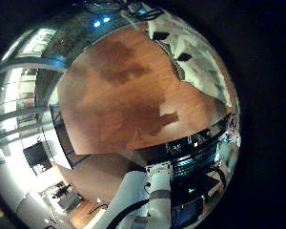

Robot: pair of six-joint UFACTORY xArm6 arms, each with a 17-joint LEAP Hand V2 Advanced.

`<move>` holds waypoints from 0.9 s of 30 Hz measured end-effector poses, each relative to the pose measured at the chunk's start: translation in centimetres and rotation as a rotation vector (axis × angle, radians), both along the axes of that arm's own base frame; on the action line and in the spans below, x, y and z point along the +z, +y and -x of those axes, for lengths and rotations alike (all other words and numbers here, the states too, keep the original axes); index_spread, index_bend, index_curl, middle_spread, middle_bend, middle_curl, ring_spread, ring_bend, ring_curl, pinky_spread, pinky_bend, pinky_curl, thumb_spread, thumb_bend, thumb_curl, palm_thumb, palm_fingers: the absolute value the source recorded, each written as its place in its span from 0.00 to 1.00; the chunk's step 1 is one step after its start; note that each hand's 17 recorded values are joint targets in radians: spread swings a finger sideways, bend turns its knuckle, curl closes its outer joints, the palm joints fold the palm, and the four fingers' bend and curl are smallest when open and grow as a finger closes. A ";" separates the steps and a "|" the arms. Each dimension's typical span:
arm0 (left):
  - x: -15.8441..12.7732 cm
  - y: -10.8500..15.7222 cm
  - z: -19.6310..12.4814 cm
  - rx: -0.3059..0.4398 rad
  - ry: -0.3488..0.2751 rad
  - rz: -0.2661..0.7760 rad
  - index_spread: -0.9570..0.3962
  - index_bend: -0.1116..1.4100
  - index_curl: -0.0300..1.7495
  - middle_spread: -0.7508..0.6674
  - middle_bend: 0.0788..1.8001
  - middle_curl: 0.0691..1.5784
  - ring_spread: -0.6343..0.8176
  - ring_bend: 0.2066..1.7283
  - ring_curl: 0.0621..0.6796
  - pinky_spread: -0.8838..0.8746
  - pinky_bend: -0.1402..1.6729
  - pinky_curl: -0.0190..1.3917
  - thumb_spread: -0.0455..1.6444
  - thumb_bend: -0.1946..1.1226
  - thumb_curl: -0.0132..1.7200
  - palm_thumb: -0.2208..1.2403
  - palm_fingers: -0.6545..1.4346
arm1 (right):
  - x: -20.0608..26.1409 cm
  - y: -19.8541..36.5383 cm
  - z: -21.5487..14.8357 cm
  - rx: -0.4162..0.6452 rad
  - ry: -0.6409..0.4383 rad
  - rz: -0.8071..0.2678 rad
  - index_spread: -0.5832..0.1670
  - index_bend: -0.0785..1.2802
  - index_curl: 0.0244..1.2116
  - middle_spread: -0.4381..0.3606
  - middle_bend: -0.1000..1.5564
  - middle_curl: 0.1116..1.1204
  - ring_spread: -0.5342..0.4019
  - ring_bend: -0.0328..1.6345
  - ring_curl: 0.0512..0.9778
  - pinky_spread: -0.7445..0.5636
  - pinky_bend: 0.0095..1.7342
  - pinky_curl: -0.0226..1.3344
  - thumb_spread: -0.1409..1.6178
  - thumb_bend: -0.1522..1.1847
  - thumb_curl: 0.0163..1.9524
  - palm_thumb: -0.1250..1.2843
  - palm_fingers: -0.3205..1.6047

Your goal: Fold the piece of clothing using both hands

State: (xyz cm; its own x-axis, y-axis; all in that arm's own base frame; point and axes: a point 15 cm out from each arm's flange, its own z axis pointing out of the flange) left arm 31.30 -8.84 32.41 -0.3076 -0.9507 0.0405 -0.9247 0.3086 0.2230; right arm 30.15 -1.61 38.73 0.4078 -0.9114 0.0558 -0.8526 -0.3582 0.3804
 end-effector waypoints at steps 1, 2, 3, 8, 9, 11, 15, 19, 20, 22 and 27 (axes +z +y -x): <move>0.0 -0.1 0.0 0.005 0.000 0.001 0.64 0.18 0.21 0.65 0.07 0.19 0.61 0.33 0.23 0.63 0.31 0.29 0.67 0.13 0.16 0.19 0.39 | -0.1 -0.4 0.0 -0.007 0.003 -0.002 0.27 0.18 0.24 0.53 0.21 0.24 0.72 0.33 0.15 0.81 0.30 0.14 0.81 0.10 0.11 0.27 0.23; -0.1 -0.1 0.0 0.008 0.002 0.004 0.64 0.18 0.21 0.65 0.07 0.19 0.61 0.32 0.23 0.63 0.31 0.29 0.67 0.13 0.16 0.19 0.39 | -0.1 -0.9 0.0 -0.014 0.006 -0.003 0.27 0.18 0.24 0.53 0.21 0.24 0.72 0.32 0.15 0.81 0.30 0.14 0.81 0.10 0.11 0.27 0.23; -0.1 -0.1 0.0 0.011 0.002 0.005 0.64 0.18 0.21 0.65 0.07 0.19 0.61 0.32 0.23 0.63 0.31 0.29 0.67 0.13 0.16 0.19 0.39 | -0.1 -1.4 0.1 -0.023 0.009 -0.003 0.27 0.18 0.24 0.53 0.21 0.24 0.72 0.32 0.15 0.81 0.29 0.15 0.81 0.10 0.10 0.27 0.23; -0.3 0.0 0.0 0.013 0.007 0.006 0.64 0.19 0.21 0.65 0.07 0.19 0.61 0.32 0.23 0.63 0.31 0.29 0.67 0.13 0.16 0.19 0.39 | 0.1 -2.1 0.0 -0.029 0.006 -0.003 0.28 0.18 0.23 0.53 0.21 0.24 0.72 0.32 0.16 0.81 0.28 0.16 0.81 0.10 0.10 0.26 0.24; -0.3 0.1 -0.1 0.013 0.005 0.005 0.64 0.19 0.21 0.65 0.07 0.19 0.61 0.32 0.23 0.63 0.31 0.29 0.67 0.13 0.16 0.20 0.39 | 0.0 -2.1 0.0 -0.029 0.008 -0.004 0.28 0.18 0.23 0.53 0.20 0.24 0.72 0.32 0.16 0.81 0.28 0.16 0.81 0.10 0.10 0.26 0.24; -0.6 0.1 -0.2 0.003 0.009 0.003 0.64 0.19 0.21 0.65 0.07 0.19 0.61 0.32 0.23 0.63 0.31 0.28 0.68 0.14 0.16 0.21 0.39 | -0.1 -2.1 0.0 -0.029 0.012 -0.004 0.28 0.18 0.23 0.53 0.20 0.24 0.72 0.31 0.16 0.81 0.28 0.16 0.82 0.10 0.10 0.26 0.24; -1.7 0.2 -0.5 -0.030 0.034 -0.021 0.64 0.19 0.21 0.64 0.06 0.19 0.61 0.32 0.23 0.63 0.31 0.28 0.69 0.14 0.17 0.23 0.39 | -0.7 -1.9 -0.1 -0.032 0.031 -0.009 0.28 0.18 0.23 0.53 0.20 0.24 0.72 0.31 0.17 0.82 0.27 0.17 0.82 0.10 0.10 0.26 0.25; -1.4 -0.6 -1.1 -0.114 0.001 -0.054 0.64 0.19 0.21 0.64 0.06 0.19 0.61 0.32 0.23 0.63 0.31 0.28 0.67 0.13 0.17 0.24 0.39 | -0.7 -1.9 0.1 -0.043 0.037 -0.006 0.27 0.18 0.23 0.54 0.21 0.24 0.72 0.30 0.17 0.82 0.26 0.17 0.82 0.10 0.10 0.25 0.26; -1.4 -0.8 -1.6 -0.136 -0.015 -0.057 0.64 0.19 0.21 0.64 0.06 0.19 0.61 0.32 0.23 0.63 0.30 0.28 0.67 0.13 0.17 0.24 0.39 | -0.7 -1.9 0.2 -0.044 0.038 -0.003 0.27 0.18 0.23 0.54 0.21 0.24 0.72 0.31 0.17 0.83 0.25 0.17 0.82 0.10 0.10 0.25 0.26; -1.9 -1.1 -2.8 -0.172 -0.053 -0.068 0.65 0.18 0.21 0.63 0.06 0.19 0.61 0.32 0.23 0.63 0.31 0.28 0.66 0.13 0.17 0.25 0.39 | -0.7 -1.9 0.3 -0.048 0.041 -0.003 0.27 0.18 0.23 0.54 0.21 0.25 0.72 0.30 0.17 0.83 0.25 0.17 0.82 0.10 0.10 0.25 0.26; -5.5 -2.5 -5.9 -0.302 -0.129 -0.081 0.66 0.16 0.19 0.61 0.05 0.17 0.60 0.33 0.25 0.64 0.36 0.30 0.62 0.13 0.18 0.26 0.33 | -0.6 -1.8 1.2 -0.078 0.072 0.006 0.27 0.18 0.23 0.54 0.21 0.25 0.72 0.30 0.18 0.83 0.24 0.18 0.82 0.10 0.10 0.25 0.27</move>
